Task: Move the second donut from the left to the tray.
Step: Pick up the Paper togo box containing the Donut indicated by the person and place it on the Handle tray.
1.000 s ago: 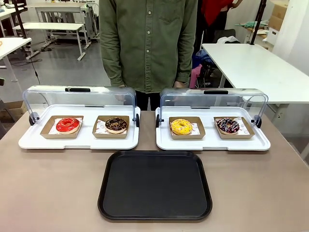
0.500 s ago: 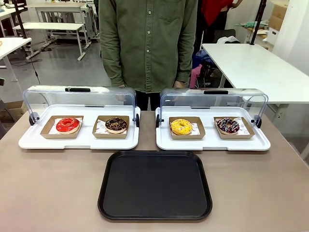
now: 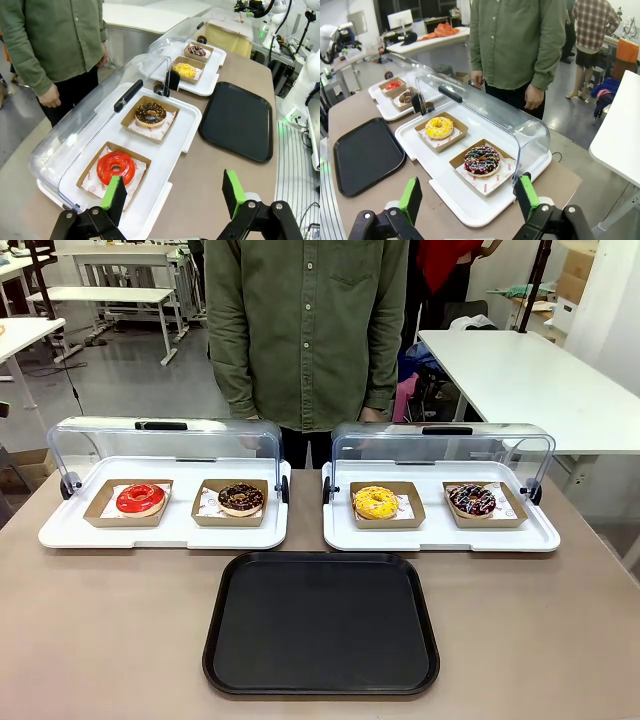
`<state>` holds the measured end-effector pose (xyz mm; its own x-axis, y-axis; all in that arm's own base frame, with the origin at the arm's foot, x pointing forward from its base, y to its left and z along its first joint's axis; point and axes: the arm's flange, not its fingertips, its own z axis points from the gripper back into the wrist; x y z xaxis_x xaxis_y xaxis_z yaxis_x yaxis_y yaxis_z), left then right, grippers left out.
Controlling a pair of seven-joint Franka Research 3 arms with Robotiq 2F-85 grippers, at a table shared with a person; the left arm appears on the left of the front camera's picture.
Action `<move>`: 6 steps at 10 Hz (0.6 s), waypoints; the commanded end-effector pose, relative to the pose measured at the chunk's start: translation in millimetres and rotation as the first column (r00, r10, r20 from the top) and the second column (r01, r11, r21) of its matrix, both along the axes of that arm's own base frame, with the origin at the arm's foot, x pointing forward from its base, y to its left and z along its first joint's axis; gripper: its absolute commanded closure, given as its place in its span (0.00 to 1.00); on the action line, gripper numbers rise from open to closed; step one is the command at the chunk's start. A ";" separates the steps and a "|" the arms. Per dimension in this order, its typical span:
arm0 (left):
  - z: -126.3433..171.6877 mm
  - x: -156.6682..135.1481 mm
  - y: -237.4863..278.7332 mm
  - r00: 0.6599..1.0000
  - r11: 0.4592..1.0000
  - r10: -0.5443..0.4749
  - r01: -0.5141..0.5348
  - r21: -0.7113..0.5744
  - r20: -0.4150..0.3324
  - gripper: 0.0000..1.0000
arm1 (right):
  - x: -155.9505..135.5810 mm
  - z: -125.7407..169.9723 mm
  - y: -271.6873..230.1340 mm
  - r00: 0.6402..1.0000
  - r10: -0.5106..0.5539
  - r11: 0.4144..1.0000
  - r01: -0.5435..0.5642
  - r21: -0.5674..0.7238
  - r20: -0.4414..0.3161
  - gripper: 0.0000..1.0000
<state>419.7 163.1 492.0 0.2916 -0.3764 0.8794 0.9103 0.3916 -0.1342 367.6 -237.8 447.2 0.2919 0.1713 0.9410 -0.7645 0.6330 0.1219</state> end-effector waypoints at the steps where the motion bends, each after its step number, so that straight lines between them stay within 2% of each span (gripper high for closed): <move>1: 1.5 -0.1 0.4 1.000 1.000 -0.008 0.008 -0.007 0.000 0.00 | 1.0 1.3 -0.4 1.000 0.004 1.000 -0.004 0.005 0.019 0.00; 6: 1.5 -0.1 0.4 1.000 1.000 -0.008 0.008 -0.007 0.000 0.00 | 1.0 1.3 -0.4 1.000 0.004 1.000 -0.004 0.005 0.019 0.00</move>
<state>419.7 163.1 492.0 0.2916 -0.3764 0.8794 0.9103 0.3917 -0.1342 367.5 -237.9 447.2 0.2918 0.1711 0.9410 -0.7646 0.6328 0.1221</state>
